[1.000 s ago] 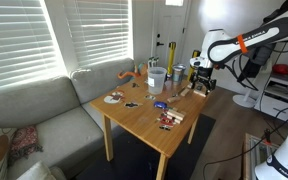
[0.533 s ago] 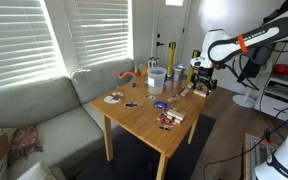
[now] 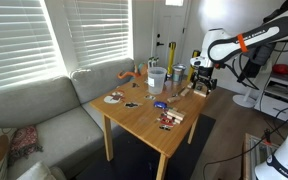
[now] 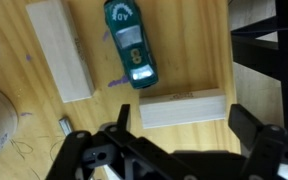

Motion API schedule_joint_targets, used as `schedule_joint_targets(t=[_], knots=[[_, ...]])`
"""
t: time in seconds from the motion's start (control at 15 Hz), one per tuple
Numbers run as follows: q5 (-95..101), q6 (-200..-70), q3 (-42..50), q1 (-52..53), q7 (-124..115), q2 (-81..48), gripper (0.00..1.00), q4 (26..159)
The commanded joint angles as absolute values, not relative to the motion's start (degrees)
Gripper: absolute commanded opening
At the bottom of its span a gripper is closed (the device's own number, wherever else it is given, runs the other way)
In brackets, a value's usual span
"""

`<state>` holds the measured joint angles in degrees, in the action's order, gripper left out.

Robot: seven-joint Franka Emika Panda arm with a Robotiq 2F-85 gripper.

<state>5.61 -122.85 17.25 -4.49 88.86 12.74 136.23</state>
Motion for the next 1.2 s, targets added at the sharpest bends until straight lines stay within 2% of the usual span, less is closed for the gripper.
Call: schedule_joint_targets(t=[0.0, 1.13], knots=[[5.32, -121.11, 16.00, -5.73, 90.70, 13.13, 1.00, 135.91], [5.88, -120.91, 15.83, -5.97, 91.47, 12.96, 1.00, 136.74]])
